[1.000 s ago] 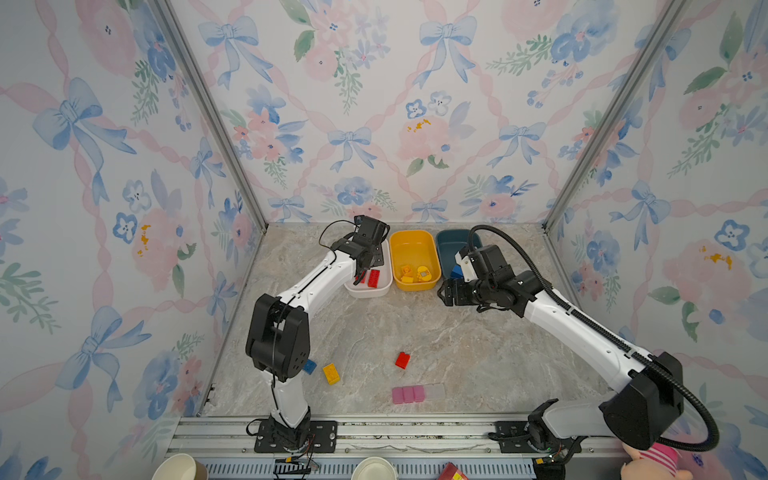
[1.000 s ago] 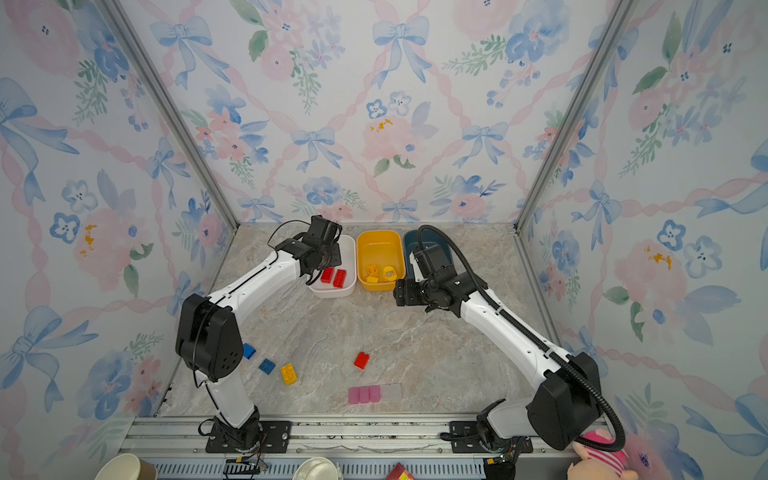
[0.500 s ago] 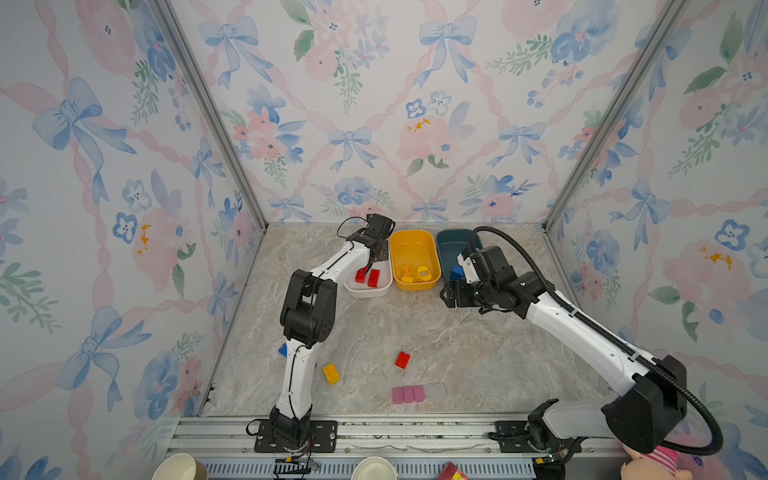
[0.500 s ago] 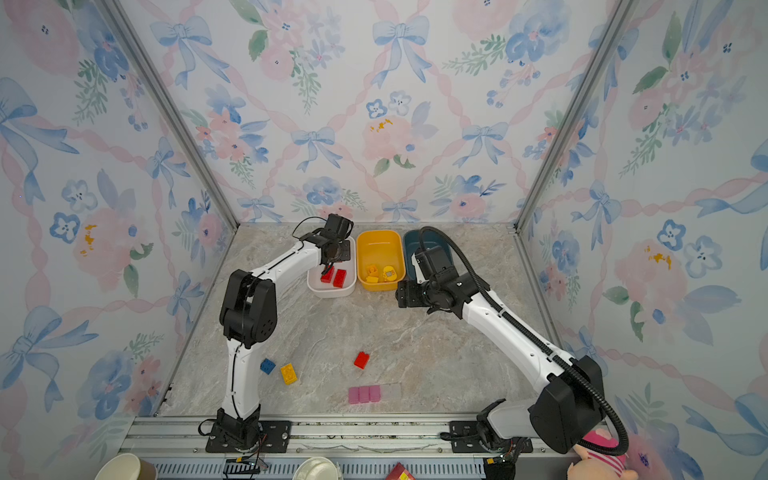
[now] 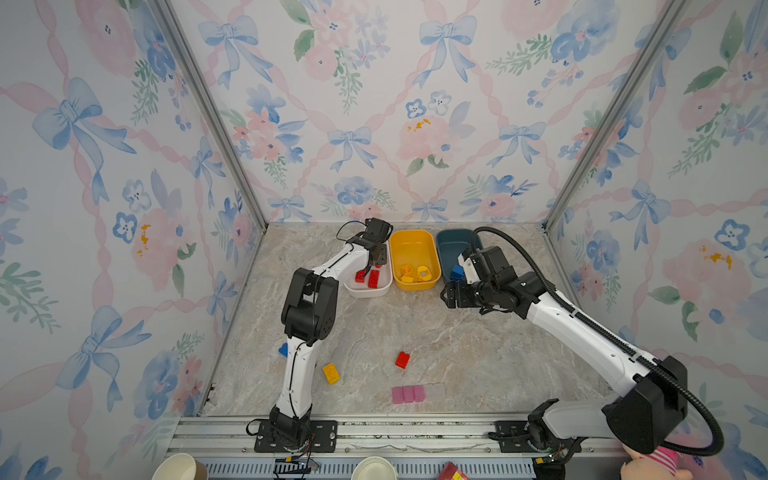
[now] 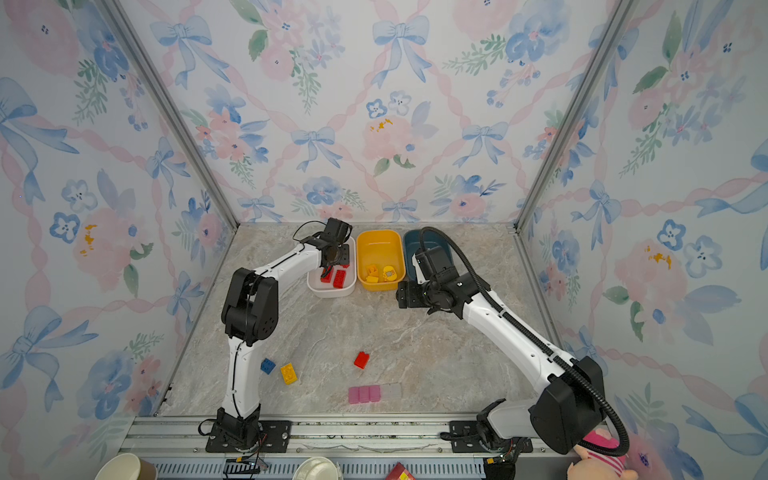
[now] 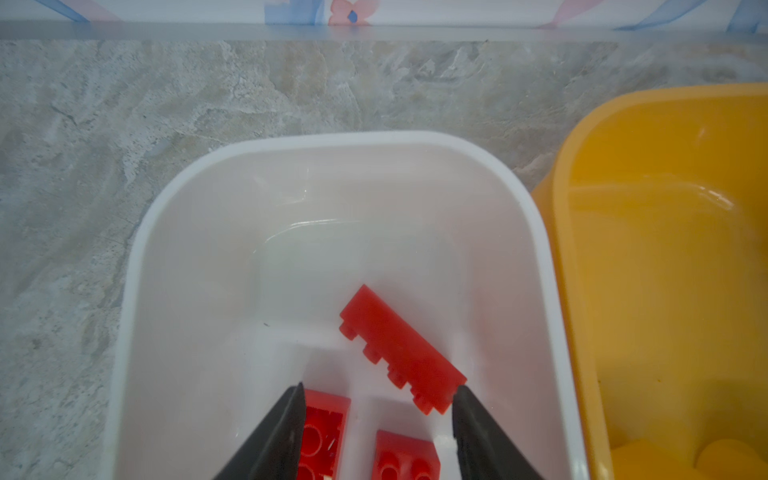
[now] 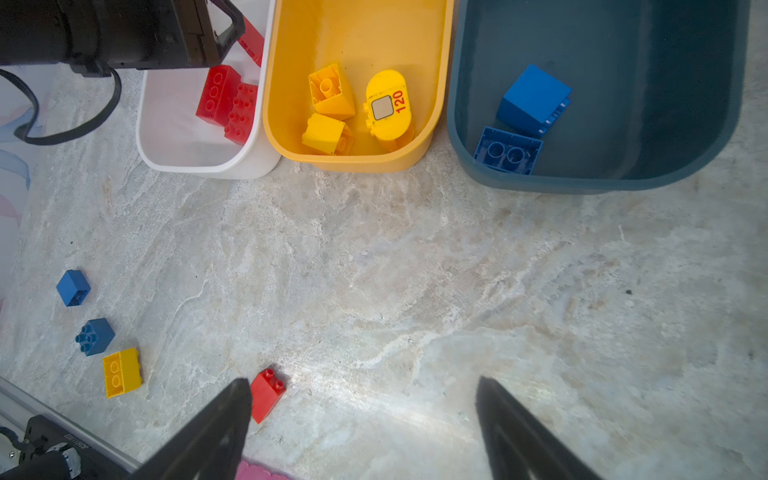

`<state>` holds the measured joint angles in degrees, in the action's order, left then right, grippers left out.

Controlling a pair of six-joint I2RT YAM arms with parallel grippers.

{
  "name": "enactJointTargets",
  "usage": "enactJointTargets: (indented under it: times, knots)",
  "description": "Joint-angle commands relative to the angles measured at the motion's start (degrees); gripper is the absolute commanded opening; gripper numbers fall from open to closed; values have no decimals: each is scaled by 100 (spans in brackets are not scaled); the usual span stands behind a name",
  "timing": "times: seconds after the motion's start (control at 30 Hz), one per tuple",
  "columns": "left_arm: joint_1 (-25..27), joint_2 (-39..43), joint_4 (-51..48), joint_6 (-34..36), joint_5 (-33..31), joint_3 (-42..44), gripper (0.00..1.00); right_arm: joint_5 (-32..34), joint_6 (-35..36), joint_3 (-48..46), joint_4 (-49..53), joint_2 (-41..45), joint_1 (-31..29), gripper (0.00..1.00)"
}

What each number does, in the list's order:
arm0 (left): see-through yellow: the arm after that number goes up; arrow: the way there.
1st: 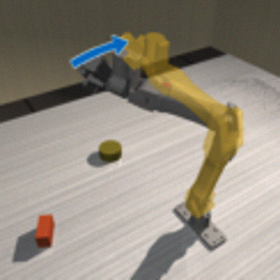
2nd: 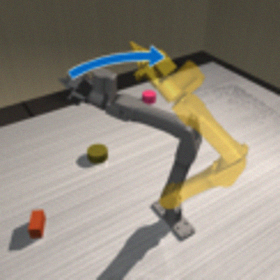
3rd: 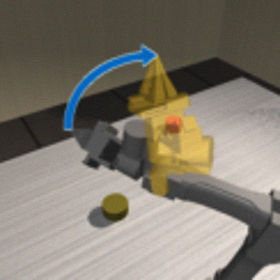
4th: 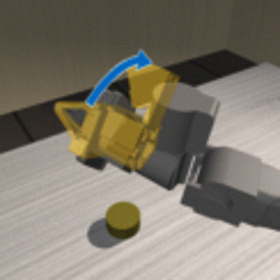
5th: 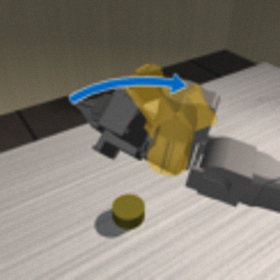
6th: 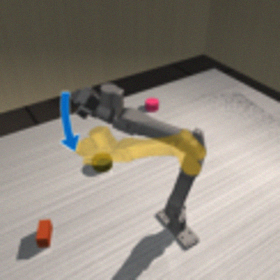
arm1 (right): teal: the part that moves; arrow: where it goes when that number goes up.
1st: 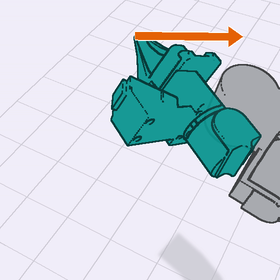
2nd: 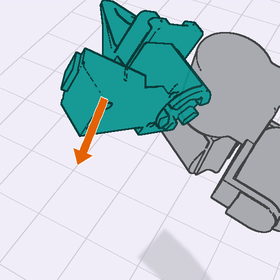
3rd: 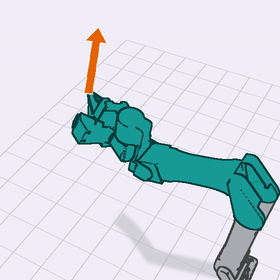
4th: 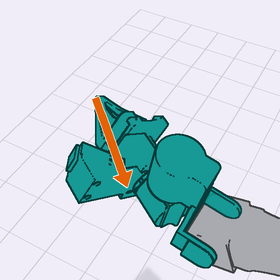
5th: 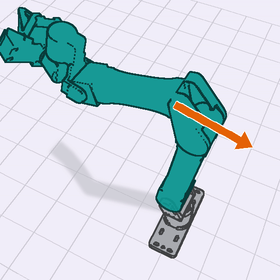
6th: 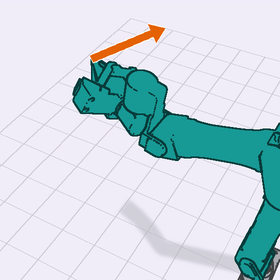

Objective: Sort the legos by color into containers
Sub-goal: 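Carry the red brick over the white tub and open the left gripper, then move the left gripper down to the small red 2x1 brick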

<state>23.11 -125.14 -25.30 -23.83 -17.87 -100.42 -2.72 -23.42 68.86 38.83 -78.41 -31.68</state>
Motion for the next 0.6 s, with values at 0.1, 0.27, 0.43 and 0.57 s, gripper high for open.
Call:
enactJointTargets:
  times: [0.1, 0.27, 0.43, 0.57]
  knots:
    - [137, 880, 162, -60, 54, 576, 63, 98, -64, -100, 78, 133, -49, 87]
    - [345, 1429, 196, -60, 24, 1110, 68, 79, -78, -155, 46, 133, -44, 88]
    - [614, 1980, 189, -85, 147, 1702, 74, 92, -57, -147, 90, 158, -33, 88]
    - [878, 2475, 178, -127, 329, 2259, 77, 70, -47, -186, 115, 198, 0, 89]
